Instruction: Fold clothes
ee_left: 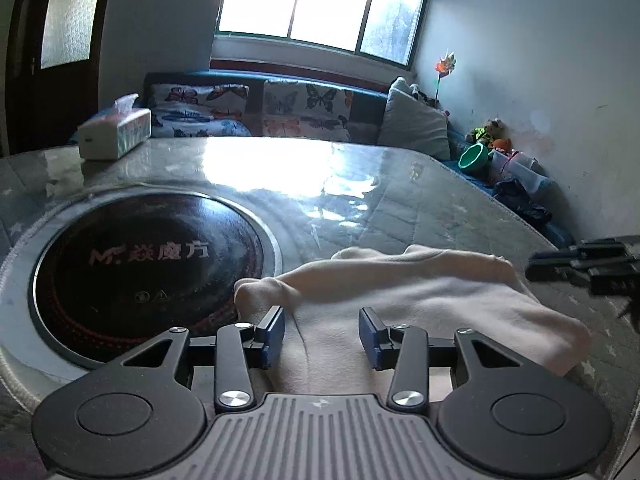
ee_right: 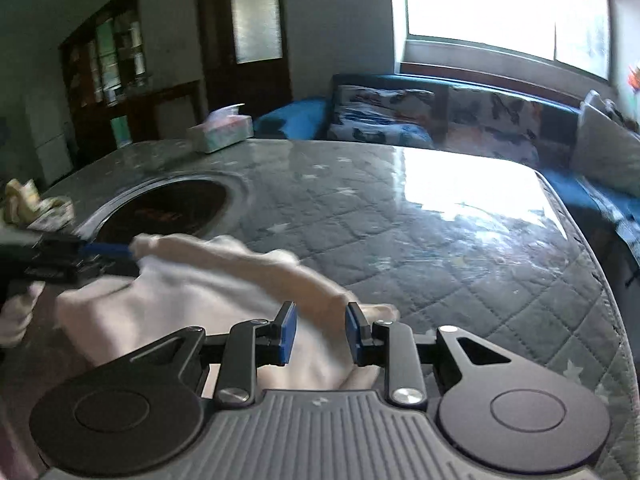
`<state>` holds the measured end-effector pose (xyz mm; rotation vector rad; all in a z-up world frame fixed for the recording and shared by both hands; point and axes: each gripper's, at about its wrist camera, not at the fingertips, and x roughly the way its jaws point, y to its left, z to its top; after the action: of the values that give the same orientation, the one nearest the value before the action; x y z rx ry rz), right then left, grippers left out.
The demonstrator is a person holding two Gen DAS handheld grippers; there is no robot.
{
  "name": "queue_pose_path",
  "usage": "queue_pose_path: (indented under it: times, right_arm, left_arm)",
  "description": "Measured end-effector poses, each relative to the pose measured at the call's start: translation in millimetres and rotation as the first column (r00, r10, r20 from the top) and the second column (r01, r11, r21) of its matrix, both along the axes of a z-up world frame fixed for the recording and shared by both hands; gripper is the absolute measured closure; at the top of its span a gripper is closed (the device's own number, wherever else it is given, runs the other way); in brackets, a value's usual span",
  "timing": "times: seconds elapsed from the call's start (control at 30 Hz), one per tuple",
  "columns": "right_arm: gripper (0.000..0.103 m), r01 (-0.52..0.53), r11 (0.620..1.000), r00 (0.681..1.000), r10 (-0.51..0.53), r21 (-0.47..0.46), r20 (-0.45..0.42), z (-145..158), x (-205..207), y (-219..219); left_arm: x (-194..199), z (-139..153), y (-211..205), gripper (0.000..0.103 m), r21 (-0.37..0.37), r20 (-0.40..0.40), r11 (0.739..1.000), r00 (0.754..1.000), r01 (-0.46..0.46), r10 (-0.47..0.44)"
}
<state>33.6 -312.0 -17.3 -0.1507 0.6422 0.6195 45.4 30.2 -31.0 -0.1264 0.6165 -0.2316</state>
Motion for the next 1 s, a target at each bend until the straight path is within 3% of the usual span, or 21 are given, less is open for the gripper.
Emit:
queue_pose_path:
  times: [0.1, 0.13, 0.17, 0.23, 0.47, 0.83, 1.0]
  right_arm:
    - [0.078, -0.043, 0.999, 0.999, 0.044, -0.015, 0.01, 3.0, -20.3, 1.9]
    - [0.08, -0.056, 0.998, 0.998, 0.056, -0.018, 0.013, 3.2, -26.9, 2.2]
    - [0.088, -0.075, 0.997, 0.997, 0.076, -0.007, 0.004, 3.8, -35.7, 2.2]
    - [0.09, -0.097, 0.995, 0.995, 0.097, 0.001, -0.014, 1.2, -44.9, 2.4]
    - [0.092, -0.026, 1.0, 0.998, 0.027, 0.007, -0.059, -21.6, -59.6, -9.5]
    - [0.091, -0.048, 0.996, 0.999, 0.049, 0.071, -0.006, -4.4, -44.7, 2.3]
    - [0.092, -0.019, 0.998, 0.998, 0.023, 0.065, -0.058, -26.0, -30.9, 3.9]
  left_arm:
    - [-13.5, 6.5, -3.2, 0.059, -0.002, 0.028, 1.0, 1.0, 0.008, -0.008]
    - [-18.8, 8.4, -4.0, 0.059, -0.006, 0.036, 1.0, 0.999, 0.014, -0.014]
    - [-23.3, 9.8, -4.9, 0.059, -0.012, 0.04, 1.0, 0.999, 0.024, -0.024]
    - [-30.8, 10.6, -7.0, 0.059, -0.014, 0.042, 0.999, 0.998, 0.04, -0.04]
    - [-37.2, -3.0, -3.3, 0.059, 0.012, -0.008, 1.0, 1.0, 0.013, -0.013]
    - [-40.5, 0.6, 0.6, 0.06, 0.016, 0.004, 0.999, 0.999, -0.039, 0.039]
    - [-35.8, -9.0, 5.1, 0.06, 0.032, -0.034, 0.997, 0.997, -0.068, 0.069]
